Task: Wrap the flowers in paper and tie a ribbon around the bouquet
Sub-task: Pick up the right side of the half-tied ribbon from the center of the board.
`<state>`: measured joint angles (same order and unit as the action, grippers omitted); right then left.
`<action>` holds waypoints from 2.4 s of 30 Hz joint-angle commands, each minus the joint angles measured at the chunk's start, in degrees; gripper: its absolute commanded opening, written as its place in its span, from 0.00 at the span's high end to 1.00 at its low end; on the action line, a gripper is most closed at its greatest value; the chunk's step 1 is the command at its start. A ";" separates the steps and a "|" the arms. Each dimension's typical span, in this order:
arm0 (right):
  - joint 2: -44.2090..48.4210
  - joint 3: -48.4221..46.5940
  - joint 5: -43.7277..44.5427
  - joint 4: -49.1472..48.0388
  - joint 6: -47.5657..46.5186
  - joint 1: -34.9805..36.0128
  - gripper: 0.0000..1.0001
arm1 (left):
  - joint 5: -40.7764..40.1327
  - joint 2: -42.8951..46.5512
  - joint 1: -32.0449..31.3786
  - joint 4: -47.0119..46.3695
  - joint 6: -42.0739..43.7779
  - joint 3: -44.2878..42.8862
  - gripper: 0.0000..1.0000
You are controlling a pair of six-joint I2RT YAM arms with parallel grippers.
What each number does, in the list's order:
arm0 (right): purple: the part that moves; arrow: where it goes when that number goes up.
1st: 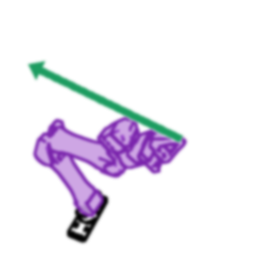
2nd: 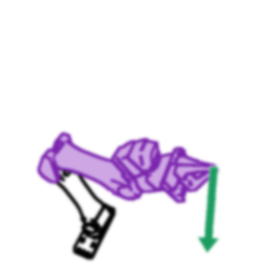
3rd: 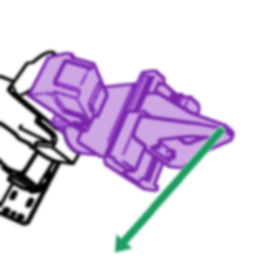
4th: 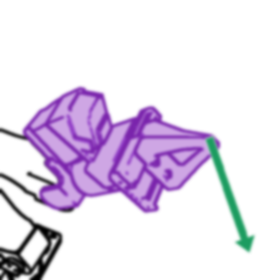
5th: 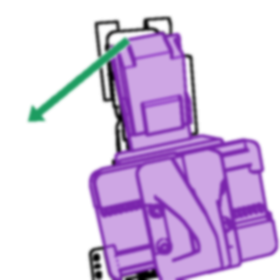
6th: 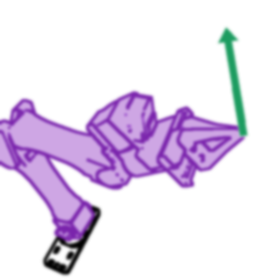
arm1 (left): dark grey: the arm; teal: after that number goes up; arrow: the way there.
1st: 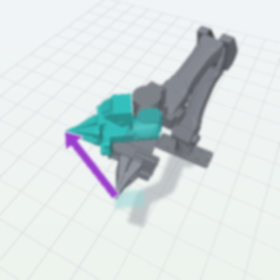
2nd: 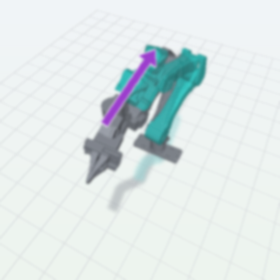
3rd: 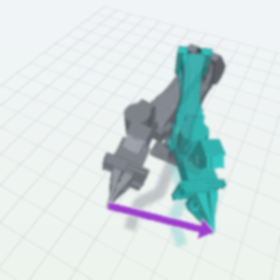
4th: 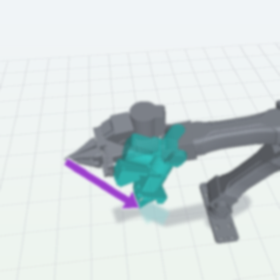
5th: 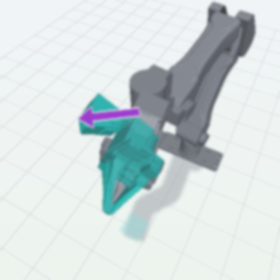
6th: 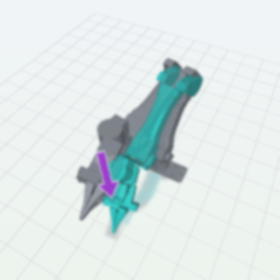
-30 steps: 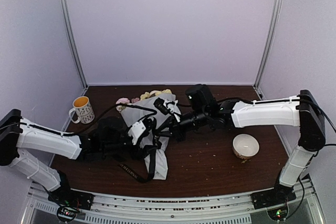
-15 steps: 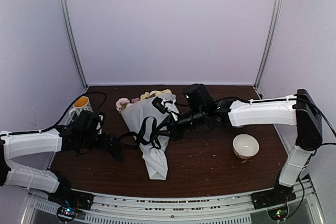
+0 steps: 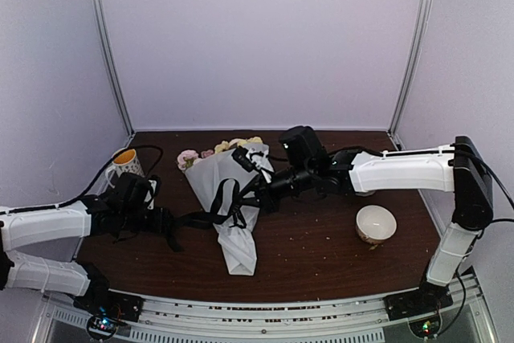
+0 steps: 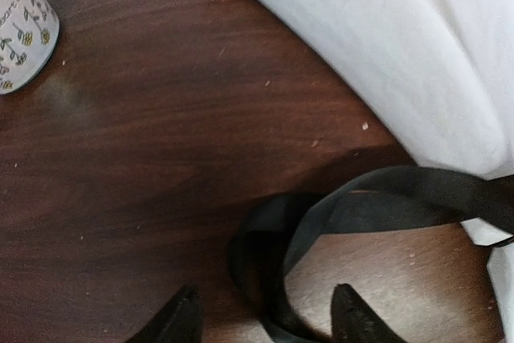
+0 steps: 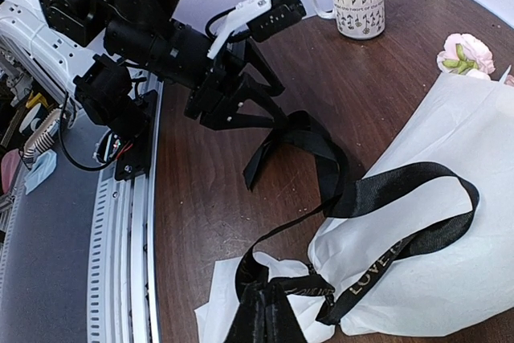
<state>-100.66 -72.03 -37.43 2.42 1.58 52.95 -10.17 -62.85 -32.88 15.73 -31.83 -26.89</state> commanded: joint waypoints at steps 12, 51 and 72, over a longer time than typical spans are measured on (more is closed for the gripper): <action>-1.22 -2.81 0.30 1.62 0.61 -0.29 1.00 | 4.39 -4.15 -0.51 1.88 8.69 -4.96 0.77; -2.80 -4.59 3.05 2.71 2.98 -1.15 1.00 | 20.79 1.14 -29.19 -4.81 25.24 -11.26 1.00; -3.38 -5.93 3.54 3.12 5.03 -1.85 1.00 | 5.00 5.41 -6.86 3.09 9.02 -8.36 0.19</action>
<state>-104.33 -76.58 -34.48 5.65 6.24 51.24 2.42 -57.69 -47.42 16.34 -13.67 -37.89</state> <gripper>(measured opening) 0.008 0.819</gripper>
